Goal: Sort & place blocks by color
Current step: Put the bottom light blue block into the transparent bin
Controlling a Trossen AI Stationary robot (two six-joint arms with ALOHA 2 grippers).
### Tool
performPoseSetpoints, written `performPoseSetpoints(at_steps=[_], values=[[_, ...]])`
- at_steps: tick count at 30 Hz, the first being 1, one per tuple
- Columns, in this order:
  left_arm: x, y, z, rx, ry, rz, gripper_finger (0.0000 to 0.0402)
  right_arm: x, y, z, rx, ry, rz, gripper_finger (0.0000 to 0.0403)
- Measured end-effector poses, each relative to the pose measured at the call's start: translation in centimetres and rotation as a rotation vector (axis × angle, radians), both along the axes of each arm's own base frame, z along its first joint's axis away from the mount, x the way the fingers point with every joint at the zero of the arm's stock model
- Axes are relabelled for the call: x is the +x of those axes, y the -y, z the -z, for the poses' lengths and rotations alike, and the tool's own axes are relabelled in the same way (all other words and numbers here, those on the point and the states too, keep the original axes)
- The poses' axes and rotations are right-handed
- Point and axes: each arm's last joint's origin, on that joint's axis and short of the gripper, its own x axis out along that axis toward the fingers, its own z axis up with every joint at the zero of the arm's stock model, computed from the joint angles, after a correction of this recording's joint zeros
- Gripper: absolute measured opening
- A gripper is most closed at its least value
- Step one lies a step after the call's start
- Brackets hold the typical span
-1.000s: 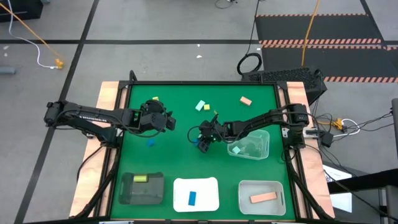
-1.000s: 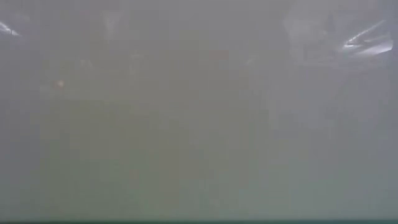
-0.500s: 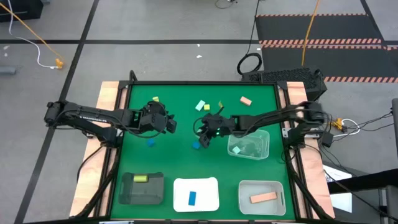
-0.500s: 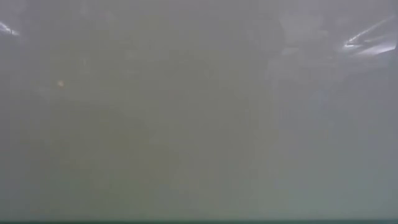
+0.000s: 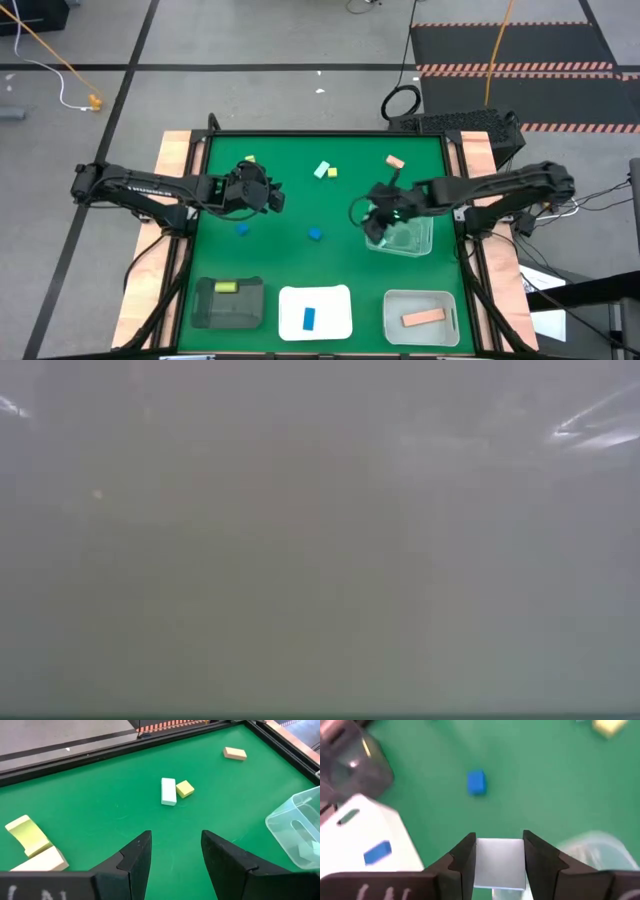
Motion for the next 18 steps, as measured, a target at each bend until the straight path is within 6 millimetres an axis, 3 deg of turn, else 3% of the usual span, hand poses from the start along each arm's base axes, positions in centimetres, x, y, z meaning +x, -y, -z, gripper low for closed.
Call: performPoseSetpoints(at_steps=[10, 14, 18], values=[[0.0, 0.0, 0.0, 0.001, 0.001, -0.002, 0.0172, -4.3, -1.7, 1.0, 0.037, -0.356, 0.086, 0.0118], [0.0, 0.0, 0.1, -0.017, -0.013, 0.029, 0.0172, -4.5, -2.0, 1.3, 0.038, -0.401, 0.068, 0.0124], [-0.3, 0.3, 0.5, -0.051, -0.095, 0.132, 0.0172, -4.2, -2.2, 1.2, 0.045, -0.373, 0.039, 0.0159]])
